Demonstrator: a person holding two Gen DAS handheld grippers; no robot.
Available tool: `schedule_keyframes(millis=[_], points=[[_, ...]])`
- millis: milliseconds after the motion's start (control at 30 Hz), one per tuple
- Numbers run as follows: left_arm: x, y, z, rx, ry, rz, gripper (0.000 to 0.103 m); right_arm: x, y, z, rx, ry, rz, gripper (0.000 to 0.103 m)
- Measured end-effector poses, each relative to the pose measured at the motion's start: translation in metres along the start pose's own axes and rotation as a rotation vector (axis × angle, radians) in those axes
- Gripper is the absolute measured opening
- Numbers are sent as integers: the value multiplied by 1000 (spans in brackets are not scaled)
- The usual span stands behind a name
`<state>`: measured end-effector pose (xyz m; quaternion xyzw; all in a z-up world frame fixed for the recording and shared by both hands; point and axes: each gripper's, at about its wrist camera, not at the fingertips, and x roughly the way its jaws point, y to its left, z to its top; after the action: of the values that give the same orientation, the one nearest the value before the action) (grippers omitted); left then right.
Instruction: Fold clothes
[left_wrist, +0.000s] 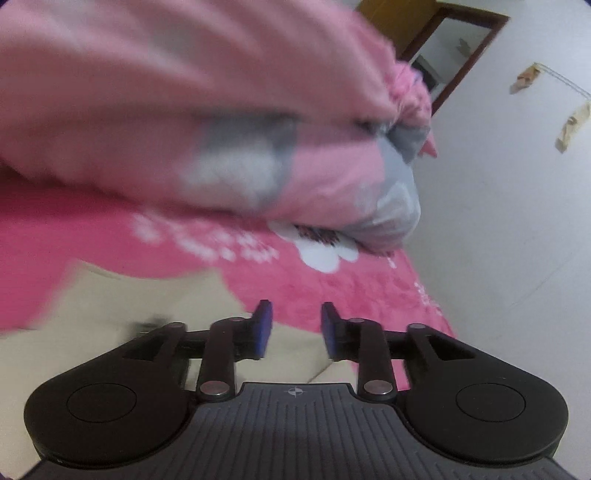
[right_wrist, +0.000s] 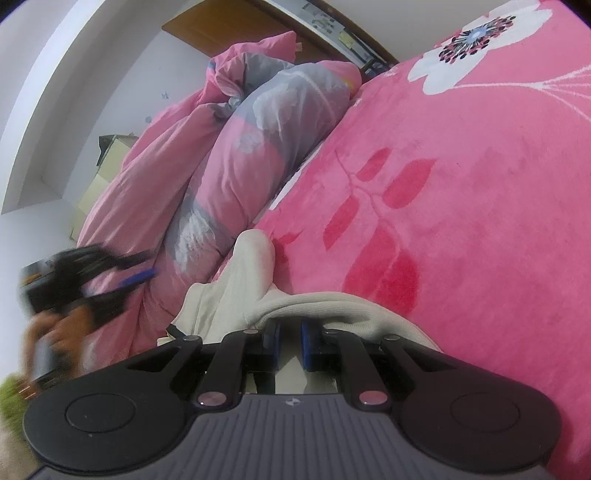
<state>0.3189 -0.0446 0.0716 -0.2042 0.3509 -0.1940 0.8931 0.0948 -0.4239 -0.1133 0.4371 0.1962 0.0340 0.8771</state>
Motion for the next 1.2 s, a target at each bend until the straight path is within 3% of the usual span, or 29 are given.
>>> schedule_keyframes(millis=[33,167,267,367,433,600,700,900,1200], points=[[-28,4,-1,9,-11,27,43,0,0,0,1,1,-1,9],[-140,23,-15,16,-85,145,44,0,0,1,1,4,-6,9],[-204,26,-17,67,-145,279,48,1,0,1,2,7,-13,8],[-254,31,-23,117,-180,407,64,1,1,1,0,10,-23,7],[-242,49,-50,108,-111,399,69,1,1,1,0,12,-26,7],[-211,95,-117,81,60,377,69,1,1,1,7,14,-23,8],[-173,126,-150,43,132,321,68,0,1,1,10,16,-22,8],[-144,150,-166,-48,153,251,68,0,1,2,9,18,-25,8],[-141,142,-177,143,152,188,68,1,3,1,5,20,-31,8]])
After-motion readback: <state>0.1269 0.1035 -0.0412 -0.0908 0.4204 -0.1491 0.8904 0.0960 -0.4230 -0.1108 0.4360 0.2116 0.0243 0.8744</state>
